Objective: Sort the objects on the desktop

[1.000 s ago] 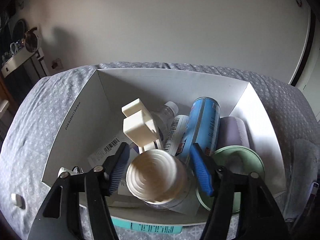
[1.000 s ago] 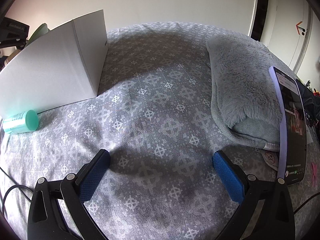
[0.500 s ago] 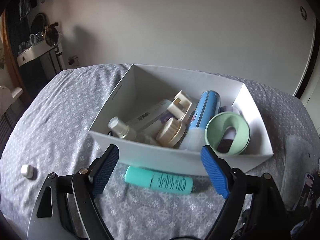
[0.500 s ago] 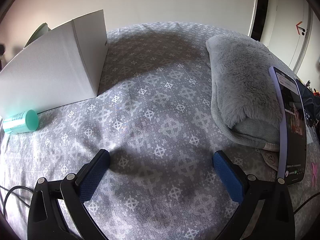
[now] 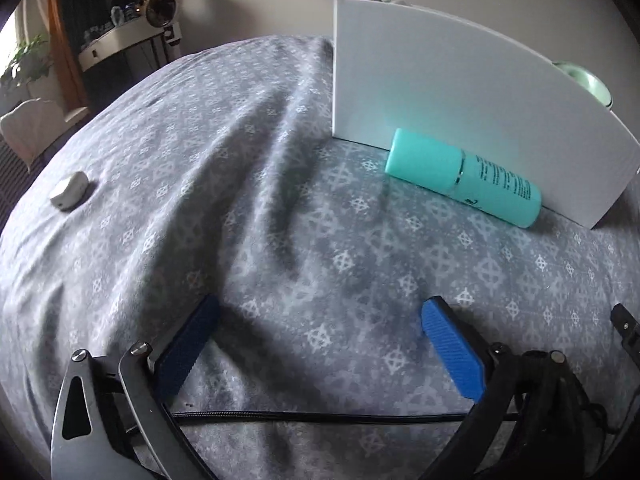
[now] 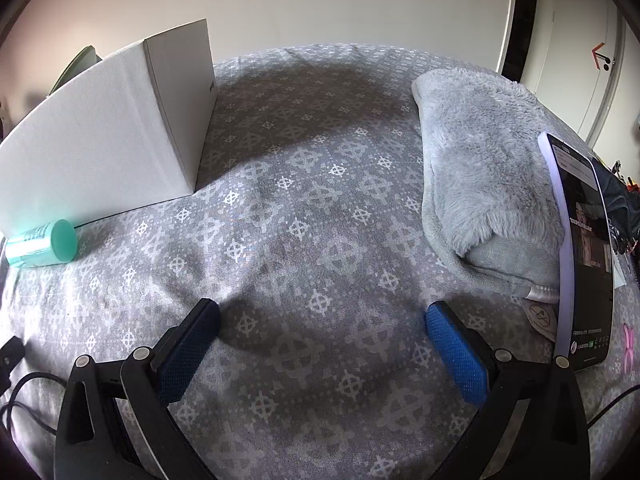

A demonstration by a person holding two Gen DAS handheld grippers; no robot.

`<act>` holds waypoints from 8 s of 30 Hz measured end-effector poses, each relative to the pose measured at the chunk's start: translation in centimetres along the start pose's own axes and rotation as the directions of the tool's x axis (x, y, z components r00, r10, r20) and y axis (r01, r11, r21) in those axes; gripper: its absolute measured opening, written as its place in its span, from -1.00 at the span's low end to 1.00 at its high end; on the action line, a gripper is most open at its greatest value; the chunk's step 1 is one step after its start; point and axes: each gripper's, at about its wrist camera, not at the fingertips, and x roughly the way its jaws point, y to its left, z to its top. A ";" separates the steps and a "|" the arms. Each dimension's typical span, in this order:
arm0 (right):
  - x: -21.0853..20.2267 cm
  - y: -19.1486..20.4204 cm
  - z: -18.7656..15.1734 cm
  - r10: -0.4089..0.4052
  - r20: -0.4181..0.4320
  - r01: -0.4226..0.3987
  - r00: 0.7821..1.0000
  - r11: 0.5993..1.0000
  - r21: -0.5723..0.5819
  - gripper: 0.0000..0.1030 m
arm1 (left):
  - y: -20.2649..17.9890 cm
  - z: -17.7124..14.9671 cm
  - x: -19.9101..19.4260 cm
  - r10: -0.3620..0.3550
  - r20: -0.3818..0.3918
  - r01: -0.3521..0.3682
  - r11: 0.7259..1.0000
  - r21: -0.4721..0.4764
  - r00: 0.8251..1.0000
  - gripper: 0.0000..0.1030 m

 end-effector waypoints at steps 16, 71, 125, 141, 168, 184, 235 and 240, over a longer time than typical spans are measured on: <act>0.0 0.0 0.0 0.000 0.000 0.000 1.000 1.000 -0.001 1.00 | -0.3 -0.1 0.5 0.041 0.003 -0.041 0.999 0.033 0.999 0.99; 0.9 23.5 2.0 0.304 -0.376 -0.473 0.875 0.702 -0.533 -0.13 | -0.3 -0.1 0.4 0.042 0.001 -0.042 0.999 0.033 0.999 0.99; -6.0 19.5 16.9 0.678 0.026 -0.678 0.735 0.733 0.056 -0.38 | -0.3 -0.1 0.3 0.041 0.001 -0.041 0.999 0.034 0.999 0.99; -5.6 18.0 13.8 0.598 0.021 -0.599 0.801 0.801 -0.001 0.53 | -0.2 -0.1 0.4 0.041 0.001 -0.041 0.999 0.034 0.999 0.99; -3.6 5.5 -0.8 0.306 -0.022 -0.306 0.952 0.952 0.019 1.00 | -0.2 -0.2 0.3 0.041 0.001 -0.041 0.999 0.034 0.999 0.99; -1.6 8.2 -3.1 0.119 -0.019 -0.121 0.993 0.970 -0.209 1.00 | -0.3 -0.3 0.2 0.041 0.001 -0.041 0.999 0.034 0.999 0.99; -1.8 9.7 -3.1 0.062 -0.006 -0.063 0.998 0.989 -0.132 1.00 | -0.4 -0.3 0.1 0.041 0.001 -0.041 0.999 0.034 0.999 0.99; -1.8 9.7 -3.1 0.062 -0.006 -0.062 0.998 0.989 -0.132 1.00 | -0.4 -0.3 0.1 0.041 0.001 -0.041 0.999 0.034 0.999 0.99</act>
